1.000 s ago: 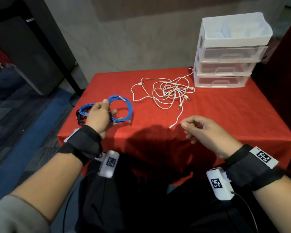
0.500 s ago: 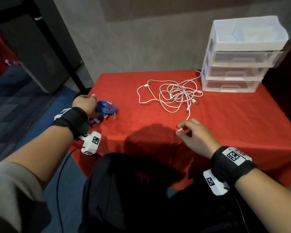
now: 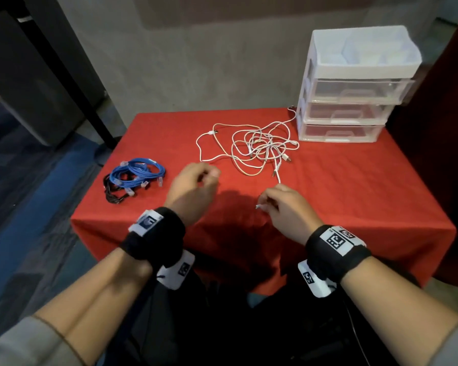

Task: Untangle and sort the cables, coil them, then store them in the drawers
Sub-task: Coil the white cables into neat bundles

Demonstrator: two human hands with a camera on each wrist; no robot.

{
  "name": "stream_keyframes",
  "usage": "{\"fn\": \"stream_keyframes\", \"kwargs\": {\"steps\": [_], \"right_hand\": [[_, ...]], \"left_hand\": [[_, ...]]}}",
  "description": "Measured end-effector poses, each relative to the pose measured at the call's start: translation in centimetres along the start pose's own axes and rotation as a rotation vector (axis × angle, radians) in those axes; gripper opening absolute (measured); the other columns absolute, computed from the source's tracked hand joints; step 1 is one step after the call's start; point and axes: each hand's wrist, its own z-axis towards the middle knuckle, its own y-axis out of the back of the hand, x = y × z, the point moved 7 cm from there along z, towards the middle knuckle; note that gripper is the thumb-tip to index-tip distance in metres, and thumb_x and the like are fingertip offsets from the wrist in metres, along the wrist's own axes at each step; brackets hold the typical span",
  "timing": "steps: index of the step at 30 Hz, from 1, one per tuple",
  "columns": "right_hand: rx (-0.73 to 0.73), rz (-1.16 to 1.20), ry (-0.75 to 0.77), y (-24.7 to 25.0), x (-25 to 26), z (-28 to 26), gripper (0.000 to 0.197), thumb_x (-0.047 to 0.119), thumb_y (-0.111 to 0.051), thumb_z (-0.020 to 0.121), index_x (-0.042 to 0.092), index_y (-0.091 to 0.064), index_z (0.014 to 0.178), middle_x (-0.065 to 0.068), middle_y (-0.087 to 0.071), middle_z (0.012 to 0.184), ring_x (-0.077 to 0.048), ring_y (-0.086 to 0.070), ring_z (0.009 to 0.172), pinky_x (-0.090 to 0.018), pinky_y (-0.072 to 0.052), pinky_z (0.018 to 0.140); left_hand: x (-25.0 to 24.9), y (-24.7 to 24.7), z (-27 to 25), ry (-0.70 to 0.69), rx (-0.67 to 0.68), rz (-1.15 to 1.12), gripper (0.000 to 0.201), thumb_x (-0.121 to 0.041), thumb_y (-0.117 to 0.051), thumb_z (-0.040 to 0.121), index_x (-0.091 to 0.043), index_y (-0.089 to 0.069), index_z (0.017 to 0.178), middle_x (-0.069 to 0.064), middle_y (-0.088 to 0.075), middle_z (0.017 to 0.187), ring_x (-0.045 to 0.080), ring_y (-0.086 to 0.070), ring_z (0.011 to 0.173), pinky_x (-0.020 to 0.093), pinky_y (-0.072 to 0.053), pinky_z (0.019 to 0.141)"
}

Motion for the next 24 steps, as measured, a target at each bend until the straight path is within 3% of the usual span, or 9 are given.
{"fn": "stream_keyframes", "kwargs": {"steps": [3,6,7,9,12,15,17,20,24], "right_hand": [[0.086,0.024,0.181,0.8,4.2,-1.6,0.008,0.020,-0.067,0.088,0.026,-0.069,0.091,0.004,-0.061,0.090,-0.022,-0.059,0.089,-0.041,-0.047,0.084],[0.156,0.044,0.330,1.4,8.1,-3.4,0.009,0.023,-0.067,0.091,0.024,-0.075,0.096,0.006,-0.063,0.095,-0.017,-0.059,0.097,-0.031,-0.045,0.089],[0.172,0.057,0.362,1.6,8.8,-3.8,0.011,0.021,-0.067,0.092,0.024,-0.076,0.098,0.007,-0.065,0.096,-0.014,-0.060,0.100,-0.029,-0.045,0.091],[0.117,0.128,0.348,3.1,9.2,-3.6,0.014,0.015,-0.066,0.093,0.021,-0.076,0.101,0.010,-0.070,0.100,-0.010,-0.063,0.101,-0.028,-0.047,0.092],[-0.189,0.202,0.238,7.0,7.5,-2.3,0.022,0.003,-0.062,0.089,0.017,-0.070,0.103,0.010,-0.066,0.104,-0.010,-0.064,0.089,-0.030,-0.052,0.080],[-0.048,0.146,0.246,6.0,6.3,0.0,0.051,0.002,-0.060,0.080,0.017,-0.061,0.128,0.003,-0.054,0.128,-0.008,-0.059,0.095,-0.023,-0.051,0.086],[0.096,0.116,0.229,3.8,5.2,1.5,0.043,0.009,-0.065,0.080,0.023,-0.064,0.120,0.002,-0.057,0.119,-0.010,-0.060,0.096,-0.030,-0.053,0.088],[0.056,-0.013,0.066,3.5,2.0,4.3,0.005,0.023,-0.067,0.091,0.019,-0.068,0.091,0.004,-0.058,0.088,-0.019,-0.057,0.082,-0.040,-0.049,0.080],[-0.010,-0.088,-0.118,5.6,-3.3,6.8,0.013,0.013,-0.060,0.096,0.013,-0.061,0.082,-0.002,-0.060,0.085,-0.031,-0.059,0.088,-0.032,-0.034,0.069]], "left_hand": [[-0.9,-6.4,-1.9,0.326,0.403,-0.263,0.045,-0.049,-0.045,0.103,-0.012,-0.070,0.107,0.007,-0.074,0.096,0.022,-0.071,0.088,0.031,-0.054,0.074],[-2.0,-9.5,-3.2,0.598,0.600,-0.593,0.045,-0.039,-0.052,0.103,0.000,-0.070,0.113,0.023,-0.072,0.109,0.026,-0.067,0.093,0.036,-0.051,0.083],[-2.5,-9.7,-3.0,0.578,0.606,-0.591,0.037,-0.033,-0.055,0.102,-0.001,-0.072,0.112,0.021,-0.073,0.108,0.024,-0.068,0.092,0.036,-0.052,0.084],[-3.2,-9.1,-2.2,0.505,0.519,-0.547,0.022,-0.023,-0.057,0.101,-0.009,-0.073,0.103,0.012,-0.073,0.091,0.014,-0.066,0.073,0.024,-0.054,0.065],[-4.2,-7.4,-1.4,0.365,0.440,-0.383,0.025,-0.023,-0.050,0.104,-0.023,-0.066,0.085,0.001,-0.055,0.068,0.007,-0.044,0.045,0.019,-0.035,0.042],[-6.2,-6.0,-1.7,0.008,0.497,-0.046,0.023,-0.028,-0.050,0.104,-0.021,-0.067,0.090,-0.001,-0.055,0.068,0.008,-0.043,0.050,0.030,-0.038,0.054],[-7.7,-4.7,-2.1,-0.110,0.497,0.013,0.029,-0.037,-0.049,0.100,-0.018,-0.070,0.094,-0.003,-0.063,0.072,0.013,-0.055,0.063,0.036,-0.045,0.066],[-7.6,-1.1,-1.3,0.051,0.416,-0.188,0.027,-0.031,-0.056,0.098,-0.020,-0.076,0.083,-0.011,-0.058,0.059,0.009,-0.051,0.060,0.024,-0.041,0.055],[-7.2,7.3,-1.4,0.164,0.155,-0.794,0.032,-0.024,-0.042,0.094,-0.018,-0.060,0.068,-0.009,-0.026,0.052,0.009,-0.015,0.049,0.024,-0.012,0.043]]}}
